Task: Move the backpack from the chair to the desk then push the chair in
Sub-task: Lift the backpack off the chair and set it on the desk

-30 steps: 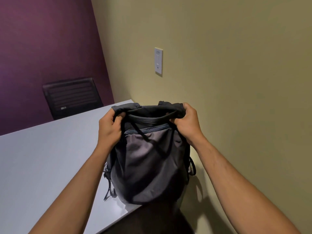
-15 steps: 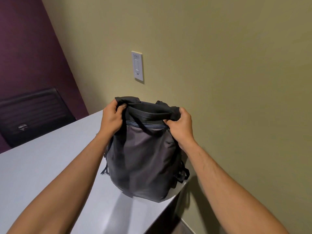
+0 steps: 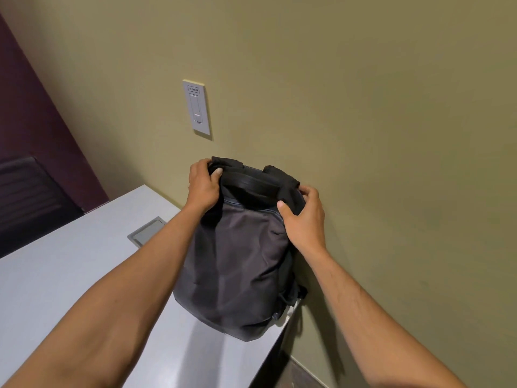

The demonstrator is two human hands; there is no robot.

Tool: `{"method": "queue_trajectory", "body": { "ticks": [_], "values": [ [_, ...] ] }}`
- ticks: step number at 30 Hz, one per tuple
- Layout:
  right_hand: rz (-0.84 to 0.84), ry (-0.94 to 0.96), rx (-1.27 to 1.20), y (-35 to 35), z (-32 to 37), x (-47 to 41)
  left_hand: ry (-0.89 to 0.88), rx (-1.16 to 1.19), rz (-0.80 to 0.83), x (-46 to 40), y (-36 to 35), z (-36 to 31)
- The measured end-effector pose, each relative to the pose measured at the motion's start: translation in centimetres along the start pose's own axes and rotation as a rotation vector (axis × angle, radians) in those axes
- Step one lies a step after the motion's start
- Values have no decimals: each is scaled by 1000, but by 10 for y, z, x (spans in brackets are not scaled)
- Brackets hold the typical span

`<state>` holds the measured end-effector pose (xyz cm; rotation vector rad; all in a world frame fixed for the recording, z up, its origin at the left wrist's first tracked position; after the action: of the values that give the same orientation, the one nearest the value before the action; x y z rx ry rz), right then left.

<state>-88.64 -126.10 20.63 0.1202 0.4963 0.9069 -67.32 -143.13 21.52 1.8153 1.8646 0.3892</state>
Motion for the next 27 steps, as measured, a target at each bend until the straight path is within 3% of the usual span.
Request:
{"method": "queue_trajectory", "body": {
  "ticks": [4, 10, 14, 18, 24, 27],
  "values": [
    [9, 90, 105, -3, -2, 11, 22, -124, 154, 0, -23, 10],
    [-6, 283, 389, -13, 5, 31, 40, -130, 283, 15, -29, 29],
    [18, 523, 592, -25, 16, 46, 34, -118, 215, 40, -15, 43],
    [147, 760, 575, -45, 22, 66, 74, -156, 147, 73, -5, 69],
    [401, 779, 540, -74, 9, 87, 206, -176, 101, 133, 12, 104],
    [508, 793, 548, -90, 4, 99, 256, -180, -5, 169, 28, 109]
  ]
}}
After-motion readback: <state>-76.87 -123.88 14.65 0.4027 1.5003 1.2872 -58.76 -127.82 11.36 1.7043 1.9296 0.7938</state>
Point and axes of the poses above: each hand's wrist, its own x-axis away from the middle knuckle, its own y-axis out of the back of the hand, z = x × y, the point moved 7 cm from there along -x, towards the middle knuckle, and after that the axes turned 8 degrees about y, right-handed, at the moved point
